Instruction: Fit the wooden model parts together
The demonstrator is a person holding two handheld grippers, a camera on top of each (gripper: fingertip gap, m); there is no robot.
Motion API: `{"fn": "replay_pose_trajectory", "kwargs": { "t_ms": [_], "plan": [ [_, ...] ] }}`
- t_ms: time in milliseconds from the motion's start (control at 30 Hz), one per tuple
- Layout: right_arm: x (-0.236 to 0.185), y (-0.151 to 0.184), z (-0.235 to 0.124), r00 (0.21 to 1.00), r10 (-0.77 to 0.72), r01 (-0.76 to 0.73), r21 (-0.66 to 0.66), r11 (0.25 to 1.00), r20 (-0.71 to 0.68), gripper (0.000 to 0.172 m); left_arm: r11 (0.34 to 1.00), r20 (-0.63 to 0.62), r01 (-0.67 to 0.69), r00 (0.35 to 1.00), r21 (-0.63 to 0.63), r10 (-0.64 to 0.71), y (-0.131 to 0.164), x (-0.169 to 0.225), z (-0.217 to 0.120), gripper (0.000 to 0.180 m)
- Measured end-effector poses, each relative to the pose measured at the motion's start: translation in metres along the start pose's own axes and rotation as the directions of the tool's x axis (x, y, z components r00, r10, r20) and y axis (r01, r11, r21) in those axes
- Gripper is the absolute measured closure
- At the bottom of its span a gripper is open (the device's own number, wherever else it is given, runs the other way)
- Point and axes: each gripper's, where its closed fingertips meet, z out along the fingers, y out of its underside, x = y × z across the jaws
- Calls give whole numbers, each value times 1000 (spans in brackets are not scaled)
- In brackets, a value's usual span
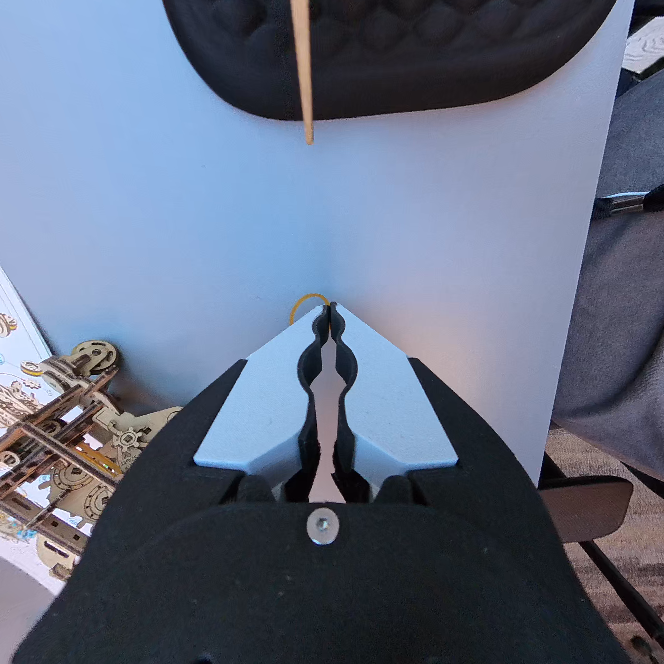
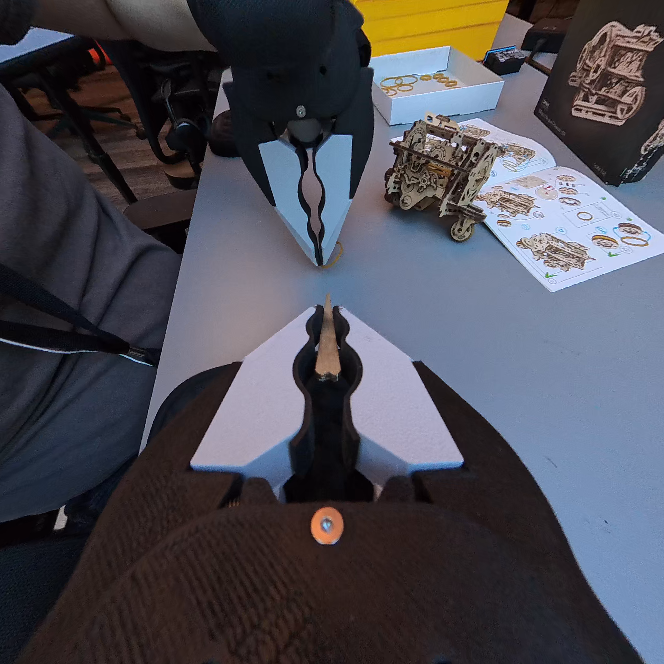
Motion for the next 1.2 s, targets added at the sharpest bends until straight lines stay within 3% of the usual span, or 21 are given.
{"fn": "replay_pose_trajectory", "kwargs": {
  "t_ms": [33, 333, 500, 733, 1000, 1200],
  "plan": [
    [-1, 2, 2, 1000, -1, 1, -9, 1000, 6, 168, 1000, -1, 5, 1000, 6, -5, 0, 0, -1, 180],
    [-8, 6, 24, 999, -4, 7, -50, 999, 46, 168, 998, 42, 1, 999, 65, -4, -6, 1, -17, 180],
    [-7, 11, 31, 999, -7, 11, -81, 997, 45, 168, 993, 31, 69, 997, 100, -73, -1, 0, -11, 180],
    [-5, 4, 26, 999, 4, -3, -32, 999, 41, 168, 998, 92, -54, 994, -36, 58, 15, -6, -6, 166],
    [-6, 2, 20, 999, -1, 2, -14, 1000, 38, 168, 964, 48, -210, 974, -165, 221, 21, -2, 3, 164],
    [-7, 2, 19, 999, -6, 7, -10, 1000, 43, 168, 943, 22, -257, 963, -210, 268, 21, 1, 5, 174]
  ]
}}
